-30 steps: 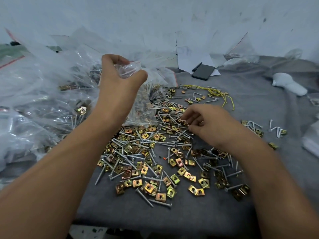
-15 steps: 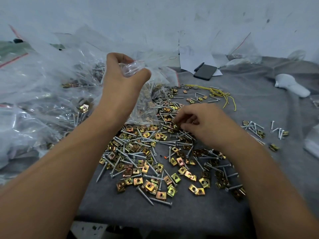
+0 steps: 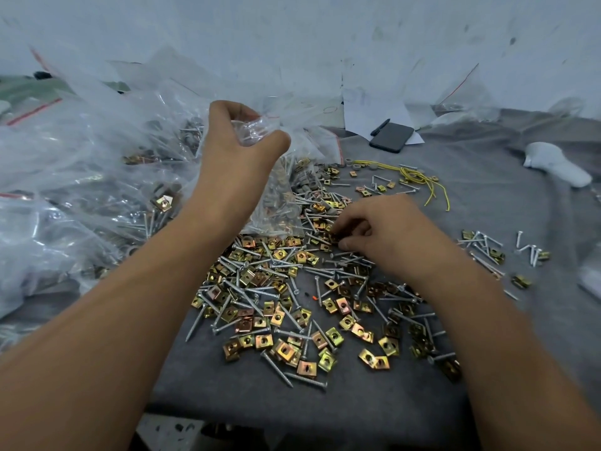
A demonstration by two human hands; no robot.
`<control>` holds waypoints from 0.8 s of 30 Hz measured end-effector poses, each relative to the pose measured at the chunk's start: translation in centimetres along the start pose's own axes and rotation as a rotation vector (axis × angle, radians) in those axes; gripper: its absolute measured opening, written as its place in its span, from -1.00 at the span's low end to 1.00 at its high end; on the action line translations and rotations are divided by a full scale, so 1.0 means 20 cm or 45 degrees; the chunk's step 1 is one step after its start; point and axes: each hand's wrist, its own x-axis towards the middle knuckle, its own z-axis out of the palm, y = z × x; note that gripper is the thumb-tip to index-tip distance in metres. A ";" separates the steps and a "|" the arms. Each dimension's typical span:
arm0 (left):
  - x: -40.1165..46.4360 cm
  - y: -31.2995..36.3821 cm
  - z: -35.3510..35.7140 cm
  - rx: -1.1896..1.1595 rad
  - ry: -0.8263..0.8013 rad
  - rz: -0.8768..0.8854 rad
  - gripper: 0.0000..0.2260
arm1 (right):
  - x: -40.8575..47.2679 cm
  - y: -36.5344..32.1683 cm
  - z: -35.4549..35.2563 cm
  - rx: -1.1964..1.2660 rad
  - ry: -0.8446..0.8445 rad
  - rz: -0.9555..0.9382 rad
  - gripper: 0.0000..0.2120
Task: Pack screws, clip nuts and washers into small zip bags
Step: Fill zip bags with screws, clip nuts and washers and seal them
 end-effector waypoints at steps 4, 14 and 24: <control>0.00 0.01 0.00 0.000 -0.001 -0.008 -0.59 | -0.01 0.01 0.01 0.034 0.082 -0.048 -0.79; 0.00 0.01 -0.01 -0.002 -0.014 -0.018 -0.59 | -0.03 0.06 0.01 0.640 0.168 0.061 -0.83; -0.01 0.02 0.00 0.019 -0.018 -0.031 -0.58 | -0.04 -0.02 -0.03 2.070 0.072 0.205 -0.78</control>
